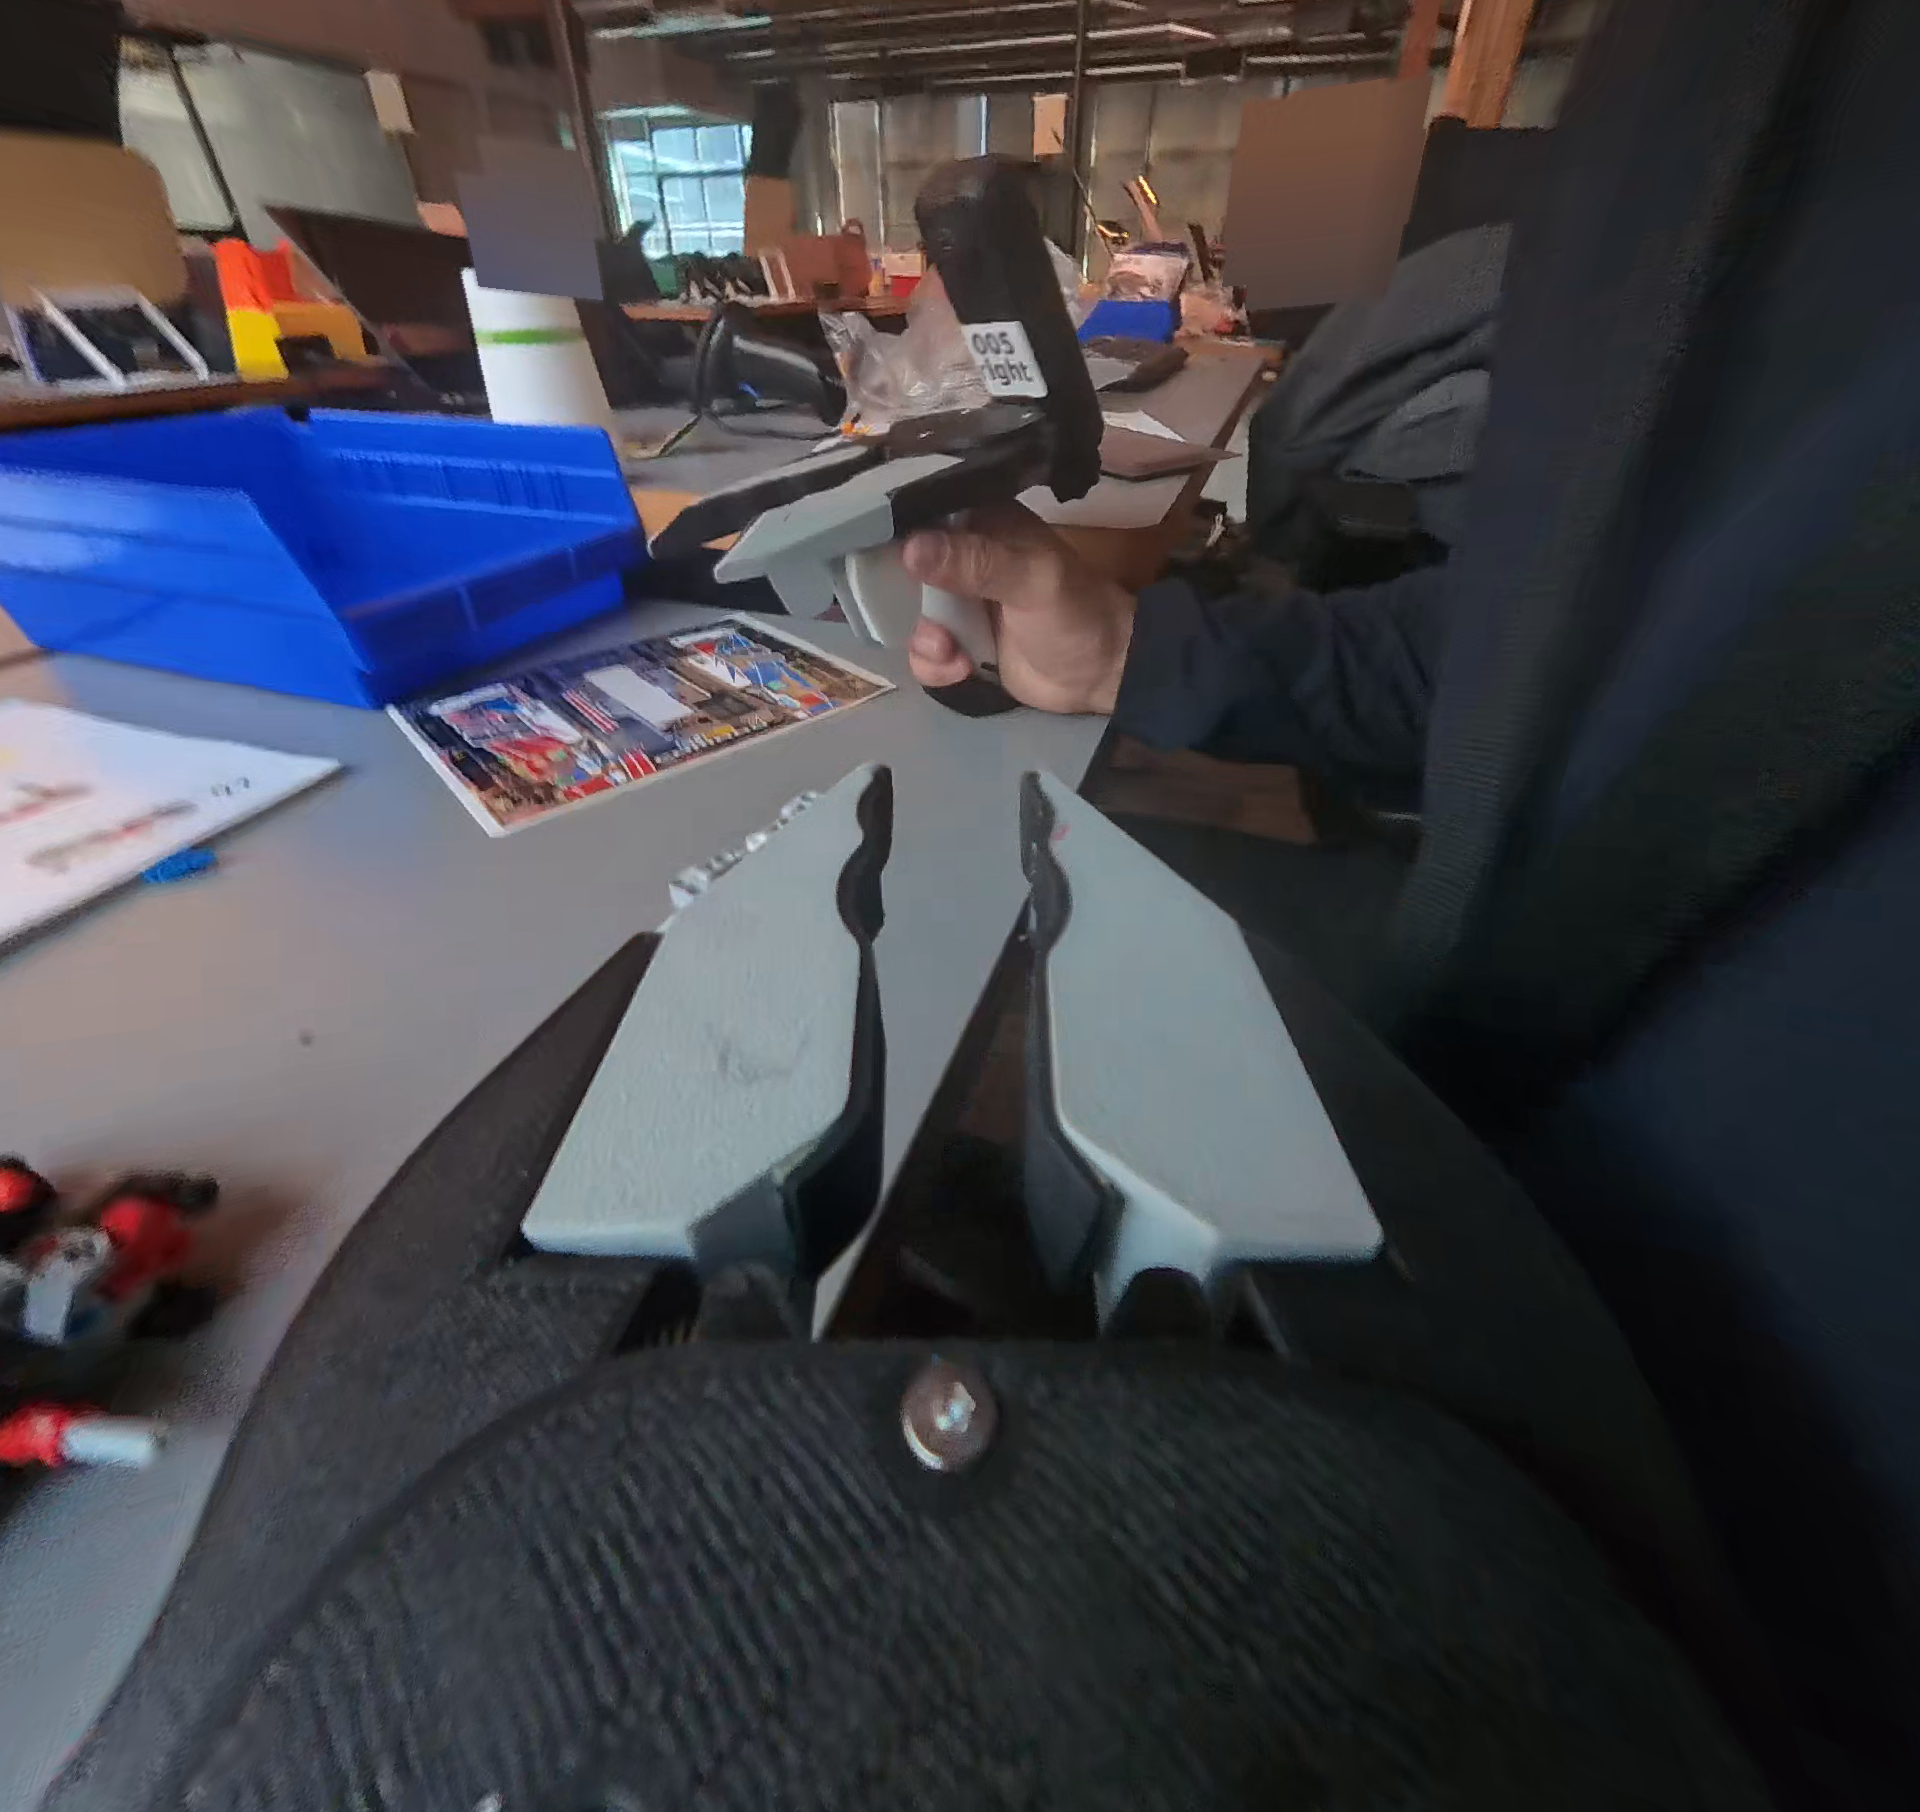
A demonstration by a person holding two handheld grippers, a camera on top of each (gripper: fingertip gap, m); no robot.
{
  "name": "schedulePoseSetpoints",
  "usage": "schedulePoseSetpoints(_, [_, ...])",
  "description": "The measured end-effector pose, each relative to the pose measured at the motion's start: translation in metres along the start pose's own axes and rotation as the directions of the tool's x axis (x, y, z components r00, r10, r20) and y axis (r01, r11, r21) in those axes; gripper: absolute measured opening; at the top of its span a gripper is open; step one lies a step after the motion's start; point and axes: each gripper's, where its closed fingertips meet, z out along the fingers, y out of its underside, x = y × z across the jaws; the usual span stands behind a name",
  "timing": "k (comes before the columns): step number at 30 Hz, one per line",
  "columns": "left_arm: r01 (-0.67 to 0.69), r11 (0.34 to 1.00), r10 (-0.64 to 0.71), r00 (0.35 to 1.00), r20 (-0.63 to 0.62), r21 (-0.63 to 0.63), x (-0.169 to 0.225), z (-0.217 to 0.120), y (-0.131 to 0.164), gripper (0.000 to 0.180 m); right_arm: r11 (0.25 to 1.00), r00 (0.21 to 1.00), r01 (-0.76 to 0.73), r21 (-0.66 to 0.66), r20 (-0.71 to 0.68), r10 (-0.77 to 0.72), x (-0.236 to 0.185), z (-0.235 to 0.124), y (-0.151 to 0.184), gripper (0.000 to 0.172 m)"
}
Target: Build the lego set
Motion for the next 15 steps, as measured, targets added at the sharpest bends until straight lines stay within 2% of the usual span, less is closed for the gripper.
schedulePoseSetpoints(5, [0.198,0.979,-0.195,0.979,-0.062,0.043,0.023,-0.01,-0.006,0.02,0.995,0.997,0.077,-0.065,-0.002,-0.077,-0.007,0.005,0.008,0.052])
schedulePoseSetpoints(7, [0.202,0.979,-0.202,0.977,-0.066,-0.001,0.027,-0.005,0.002,0.023,0.99,0.994,0.108,-0.087,-0.013,-0.11,-0.009,0.007,0.011,0.053])
schedulePoseSetpoints(11, [0.209,0.965,-0.227,0.968,-0.11,-0.157,0.048,0.005,0.027,0.046,0.977,0.981,0.183,-0.106,-0.052,-0.189,-0.01,0.007,0.013,0.05])
schedulePoseSetpoints(15, [0.226,0.958,-0.251,0.959,-0.133,-0.175,0.062,0.008,0.03,0.046,0.975,0.978,0.179,-0.131,-0.088,-0.191,-0.005,0.008,0.016,0.052])
